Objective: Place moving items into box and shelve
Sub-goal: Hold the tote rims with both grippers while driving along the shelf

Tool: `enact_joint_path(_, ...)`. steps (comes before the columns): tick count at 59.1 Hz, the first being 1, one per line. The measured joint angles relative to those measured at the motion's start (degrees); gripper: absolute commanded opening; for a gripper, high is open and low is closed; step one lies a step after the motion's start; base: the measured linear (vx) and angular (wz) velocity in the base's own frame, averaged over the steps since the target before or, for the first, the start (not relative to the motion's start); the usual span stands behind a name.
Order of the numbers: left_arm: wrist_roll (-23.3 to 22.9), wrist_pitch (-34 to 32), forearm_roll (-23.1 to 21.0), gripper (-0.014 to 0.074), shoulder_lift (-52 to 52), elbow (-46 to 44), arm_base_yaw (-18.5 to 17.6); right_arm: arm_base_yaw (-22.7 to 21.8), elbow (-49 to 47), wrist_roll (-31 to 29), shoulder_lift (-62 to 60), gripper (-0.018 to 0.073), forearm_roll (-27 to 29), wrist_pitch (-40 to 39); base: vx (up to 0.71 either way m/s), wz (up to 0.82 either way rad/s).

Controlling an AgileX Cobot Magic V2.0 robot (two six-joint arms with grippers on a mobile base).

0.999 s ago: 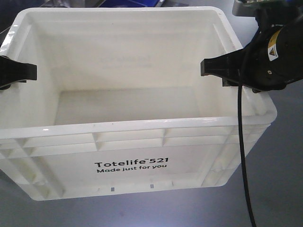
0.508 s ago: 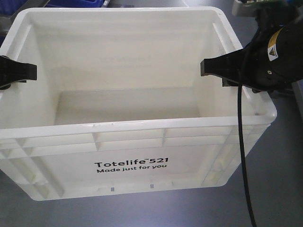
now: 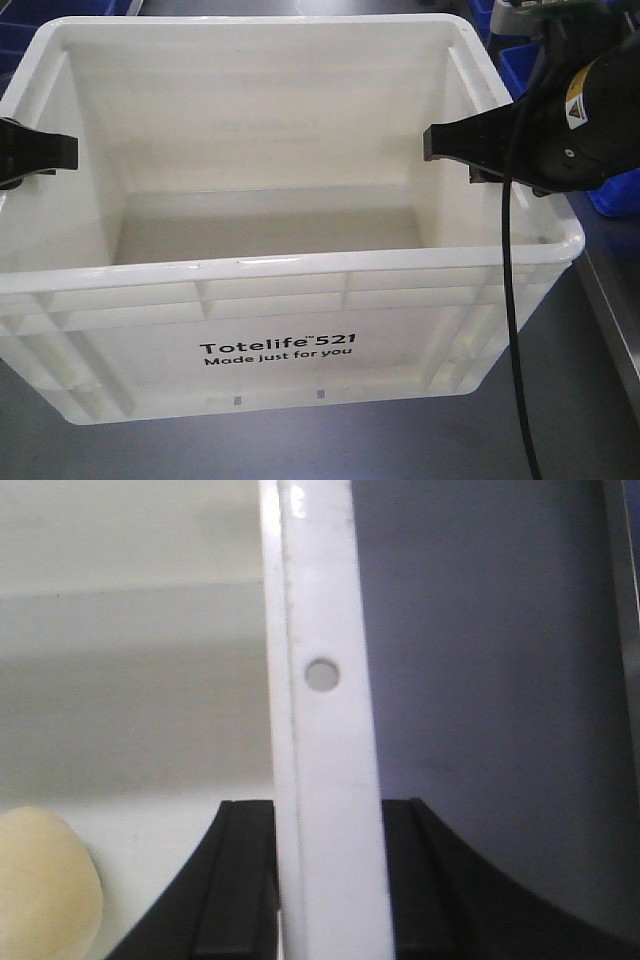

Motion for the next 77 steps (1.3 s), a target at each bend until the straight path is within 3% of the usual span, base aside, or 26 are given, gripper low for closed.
enact_joint_path(39, 0.00, 0.00, -0.05, 0.0169, 0.00, 0.00, 0.00, 0.00, 0.00, 0.00, 0.00, 0.0110, 0.00, 0.15, 0.27, -0.25)
enact_joint_path(77, 0.00, 0.00, -0.05, 0.0169, 0.00, 0.00, 0.00, 0.00, 0.00, 0.00, 0.00, 0.0110, 0.00, 0.14, 0.32, 0.04)
